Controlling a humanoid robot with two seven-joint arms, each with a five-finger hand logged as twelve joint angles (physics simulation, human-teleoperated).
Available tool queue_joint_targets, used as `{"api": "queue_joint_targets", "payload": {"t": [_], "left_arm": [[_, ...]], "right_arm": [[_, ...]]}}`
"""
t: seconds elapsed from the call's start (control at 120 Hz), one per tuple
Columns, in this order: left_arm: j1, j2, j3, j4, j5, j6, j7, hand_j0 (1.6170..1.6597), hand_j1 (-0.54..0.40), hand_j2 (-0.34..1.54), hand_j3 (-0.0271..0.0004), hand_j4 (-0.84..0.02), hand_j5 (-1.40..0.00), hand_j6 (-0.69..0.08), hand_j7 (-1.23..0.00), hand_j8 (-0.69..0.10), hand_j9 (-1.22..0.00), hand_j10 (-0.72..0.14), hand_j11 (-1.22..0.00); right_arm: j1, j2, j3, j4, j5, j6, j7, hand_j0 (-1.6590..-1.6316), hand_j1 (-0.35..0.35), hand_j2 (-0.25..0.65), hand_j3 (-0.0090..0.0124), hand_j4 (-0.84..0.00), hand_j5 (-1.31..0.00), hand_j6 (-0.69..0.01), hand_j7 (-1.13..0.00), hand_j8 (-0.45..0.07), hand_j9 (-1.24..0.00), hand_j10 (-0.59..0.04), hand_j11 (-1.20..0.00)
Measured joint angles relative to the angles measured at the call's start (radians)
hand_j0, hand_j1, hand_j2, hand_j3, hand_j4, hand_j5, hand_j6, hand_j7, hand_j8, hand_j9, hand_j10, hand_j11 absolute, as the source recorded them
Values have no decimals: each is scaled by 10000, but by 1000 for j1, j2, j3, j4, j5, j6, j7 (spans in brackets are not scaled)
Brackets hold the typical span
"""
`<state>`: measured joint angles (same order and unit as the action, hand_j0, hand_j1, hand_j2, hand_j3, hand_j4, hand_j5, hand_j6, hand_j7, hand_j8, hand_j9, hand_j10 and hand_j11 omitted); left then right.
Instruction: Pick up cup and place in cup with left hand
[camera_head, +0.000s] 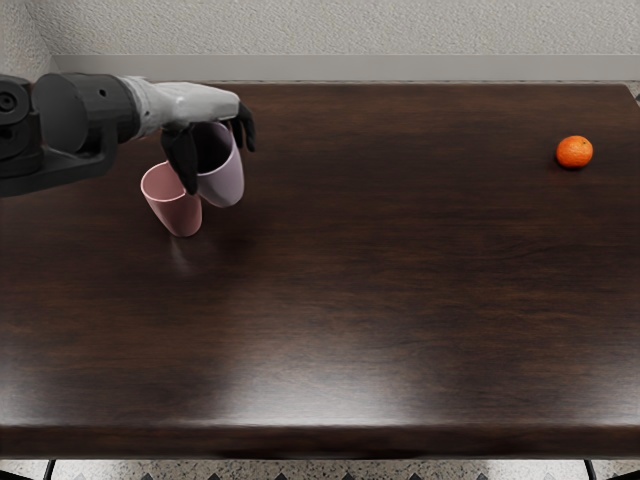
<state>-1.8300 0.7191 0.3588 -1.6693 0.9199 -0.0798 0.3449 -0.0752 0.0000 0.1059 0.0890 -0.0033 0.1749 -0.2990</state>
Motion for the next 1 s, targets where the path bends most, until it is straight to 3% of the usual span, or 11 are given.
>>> {"api": "queue_joint_targets", "payload": {"t": [0.367, 0.525, 0.808, 1.0], "left_arm": [[5, 114, -2, 8, 6, -9, -4, 16570, -1203, 1845, 0, -4511, -6235, -4070, -6132, -3158, -6106, -3831, -6133], [14, 118, -4, 24, 10, -7, -5, 16572, -1343, 2128, 0, -4533, -6206, -4020, -6146, -3105, -6068, -3805, -6114], [45, 152, -4, 56, 15, -1, -33, 16573, -1397, 2173, 0, -4550, -6188, -3936, -6174, -3127, -6069, -3847, -6103], [67, 154, -4, 59, 19, 1, -39, 16574, -1501, 2376, 0, -4519, -6227, -3899, -6233, -3054, -6062, -3849, -6093]], "right_arm": [[0, 0, 0, 0, 0, 0, 0, -16581, -3491, 1, 0, -3, 0, -5, 0, -3, 0, -2, 0], [0, 0, 0, 0, 0, 0, 0, -16581, -3491, 0, 0, -3, -1, -5, 0, -4, 0, -2, 0], [0, 0, 0, 0, 0, 0, 0, -16581, -3491, 0, 0, -3, -1, -5, 0, -4, 0, -2, 0], [0, 0, 0, 0, 0, 0, 0, -16581, -3491, 1, 0, -3, -1, -5, 0, -3, 0, -2, 0]]}}
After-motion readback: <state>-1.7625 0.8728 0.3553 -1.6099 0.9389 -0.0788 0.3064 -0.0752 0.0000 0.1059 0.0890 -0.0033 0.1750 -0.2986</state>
